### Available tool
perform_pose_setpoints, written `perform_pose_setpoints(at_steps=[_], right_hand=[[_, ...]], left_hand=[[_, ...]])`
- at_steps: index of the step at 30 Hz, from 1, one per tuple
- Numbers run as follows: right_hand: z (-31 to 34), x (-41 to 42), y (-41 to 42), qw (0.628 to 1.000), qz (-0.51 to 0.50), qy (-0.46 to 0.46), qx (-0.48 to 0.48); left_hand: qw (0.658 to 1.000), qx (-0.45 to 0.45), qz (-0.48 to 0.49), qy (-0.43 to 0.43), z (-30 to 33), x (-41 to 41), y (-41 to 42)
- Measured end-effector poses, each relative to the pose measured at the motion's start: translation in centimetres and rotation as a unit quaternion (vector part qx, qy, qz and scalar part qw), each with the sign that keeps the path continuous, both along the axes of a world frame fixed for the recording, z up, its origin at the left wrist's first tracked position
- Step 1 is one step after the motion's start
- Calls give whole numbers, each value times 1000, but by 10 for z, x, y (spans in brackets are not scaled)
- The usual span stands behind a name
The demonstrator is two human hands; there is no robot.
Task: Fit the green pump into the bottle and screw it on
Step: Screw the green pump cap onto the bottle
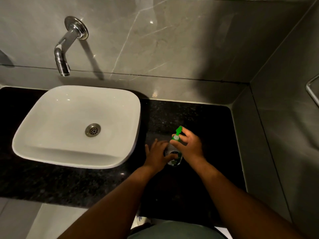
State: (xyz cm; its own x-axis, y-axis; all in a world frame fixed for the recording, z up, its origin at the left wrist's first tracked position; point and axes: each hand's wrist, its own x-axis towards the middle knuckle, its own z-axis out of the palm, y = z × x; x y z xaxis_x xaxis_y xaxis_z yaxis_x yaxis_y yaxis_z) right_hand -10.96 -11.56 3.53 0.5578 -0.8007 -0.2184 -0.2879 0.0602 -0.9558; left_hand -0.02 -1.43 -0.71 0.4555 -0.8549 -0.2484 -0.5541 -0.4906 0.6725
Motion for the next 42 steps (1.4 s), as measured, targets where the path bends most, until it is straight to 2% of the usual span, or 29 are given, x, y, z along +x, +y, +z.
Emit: perform_pose_setpoints(at_steps=[2,4,7,11,13,19,22,24,27,33,38,42], right_hand=[[-2,5,9,997,-78,7,-16],[-1,9,13,992,-112,31,-57],[1,9,6,991,-78,41,-97],[0,-6,-10,998,57,-17,2],[0,-11,-16,996,89,-24,19],[-2,2,5,995,-72,19,-66],[-6,5,10,995,-55,16,-78],[-7,-2,5,999,-22,-9,-48],[-7,-12,-4,999,26,-28,-28],[4,4,6,990,-87,44,-101],[-1,-4,0,998,-16,-32,-48],[0,-4,-3,995,-46,8,-91]], left_hand=[[999,7,22,-26,-1,-4,-2],[999,14,23,-38,0,-4,-3],[999,29,10,-35,2,-2,-2],[999,29,-6,-30,4,1,-4],[999,29,-19,-36,4,1,-4],[999,4,-22,-40,6,-5,-3],[999,-3,1,-32,8,-7,-3],[999,9,13,-33,9,-5,-3],[999,18,-11,-43,9,-2,-3],[999,5,-14,-40,7,-8,-7],[999,18,-4,-40,4,0,-5],[999,7,-14,-45,6,-2,-6]])
